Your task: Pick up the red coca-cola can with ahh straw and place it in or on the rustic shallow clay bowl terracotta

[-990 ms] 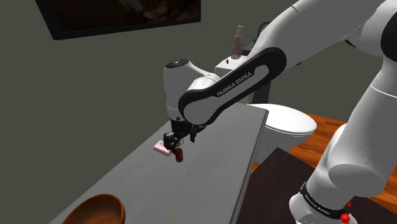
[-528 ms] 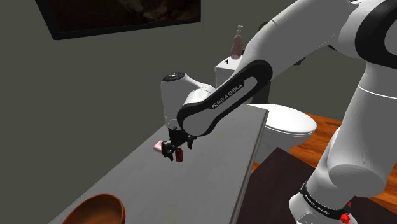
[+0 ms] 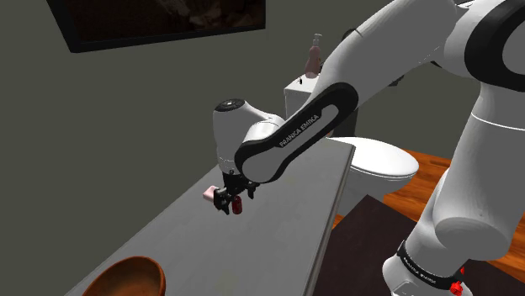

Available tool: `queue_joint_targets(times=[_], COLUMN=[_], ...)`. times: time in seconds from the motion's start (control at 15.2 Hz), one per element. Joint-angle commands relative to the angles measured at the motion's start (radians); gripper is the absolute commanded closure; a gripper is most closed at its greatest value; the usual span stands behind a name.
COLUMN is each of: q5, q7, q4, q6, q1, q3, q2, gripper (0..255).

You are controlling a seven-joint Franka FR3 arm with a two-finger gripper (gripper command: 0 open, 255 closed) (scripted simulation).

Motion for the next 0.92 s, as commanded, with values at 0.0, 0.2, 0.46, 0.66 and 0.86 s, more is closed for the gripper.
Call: queue_joint_targets(times=[0.0, 0.2, 0.46, 0.66, 0.86], q5=[0.0, 0.0, 0.0, 0.007, 0.027], q7=[0.0, 0.0, 0.0, -0.005, -0.02], q4=[0.0, 0.0, 0.0, 0.004, 0.017], q6=[0.0, 0.0, 0.0, -0.012, -0.05], q1=[0.0, 0.0, 0.0, -0.001, -0.003], q3=[0.0, 0.0, 0.0, 0.001, 0.004], q2=[0.0, 0.0, 0.0, -0.01, -0.038], gripper=[255, 255, 255, 255, 255])
